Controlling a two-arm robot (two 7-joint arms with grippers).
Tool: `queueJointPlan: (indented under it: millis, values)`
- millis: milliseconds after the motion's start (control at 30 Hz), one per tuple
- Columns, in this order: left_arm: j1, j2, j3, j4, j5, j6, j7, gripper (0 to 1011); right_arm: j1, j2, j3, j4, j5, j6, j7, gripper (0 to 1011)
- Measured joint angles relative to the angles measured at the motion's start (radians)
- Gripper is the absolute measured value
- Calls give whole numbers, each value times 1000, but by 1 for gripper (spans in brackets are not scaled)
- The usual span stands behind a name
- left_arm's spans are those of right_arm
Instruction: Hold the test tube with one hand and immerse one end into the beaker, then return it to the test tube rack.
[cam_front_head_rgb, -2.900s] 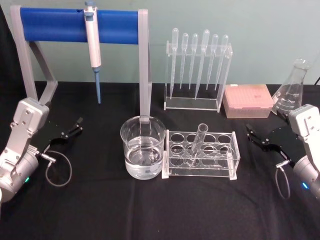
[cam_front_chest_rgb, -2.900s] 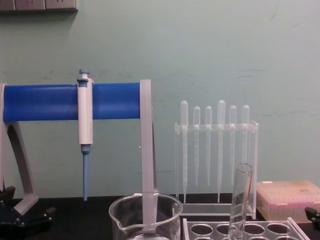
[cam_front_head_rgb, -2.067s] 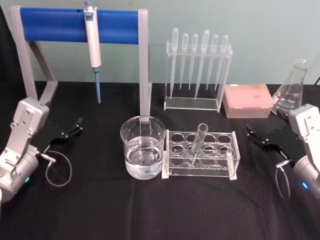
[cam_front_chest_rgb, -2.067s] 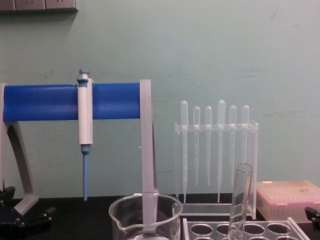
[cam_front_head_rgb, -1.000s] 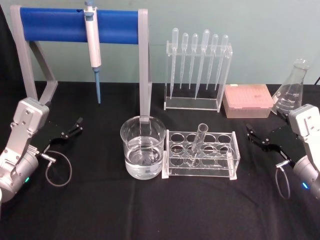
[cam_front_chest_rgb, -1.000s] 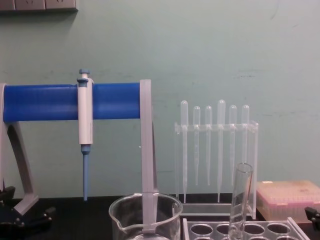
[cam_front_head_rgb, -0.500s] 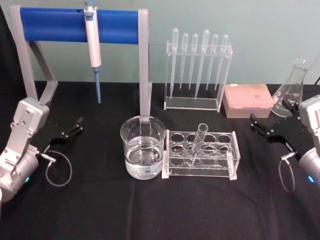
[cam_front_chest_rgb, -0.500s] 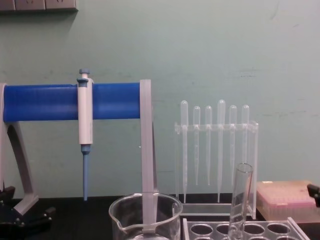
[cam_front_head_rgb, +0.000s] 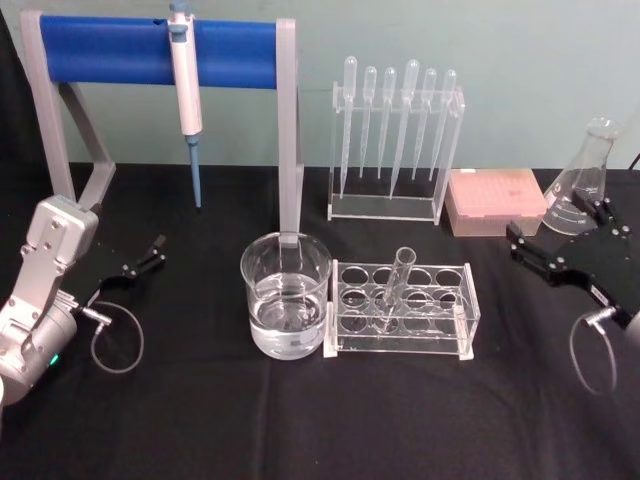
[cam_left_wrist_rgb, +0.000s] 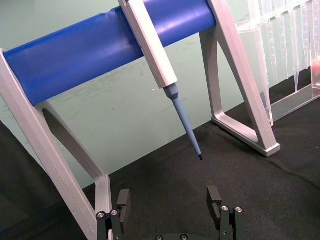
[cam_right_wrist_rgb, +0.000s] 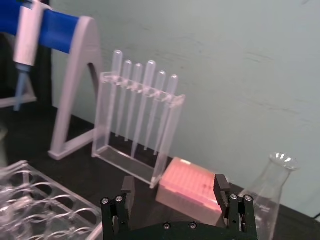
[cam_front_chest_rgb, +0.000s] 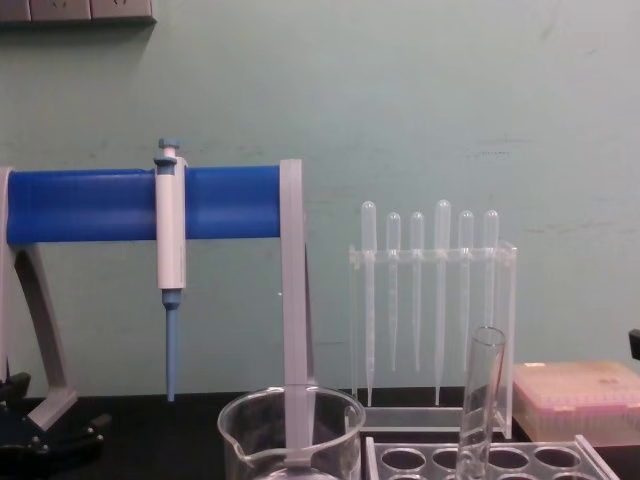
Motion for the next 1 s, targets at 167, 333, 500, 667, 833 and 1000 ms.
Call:
queueJointPlan:
  millis: [167,333,500,667,833,1000]
  values:
    - [0,0,0,0,0,0,0,1000,-48,48,22,-39,39,-21,101,1002]
    - [0,0,0,0,0,0,0,1000,-72,92,25,-48,76,-35,218,1002]
    - [0,0,0,0,0,0,0,1000,-80,115,12,-52,93,-38,318,1002]
    - [0,0,0,0,0,0,0,1000,-84,114,4,-64,102,-39,372,1002]
    - [0,0,0,0,0,0,0,1000,-82,101,-4,-87,108,-27,407,1002]
    - [0,0,0,0,0,0,0,1000,-68,78,-15,-100,103,6,418,1002]
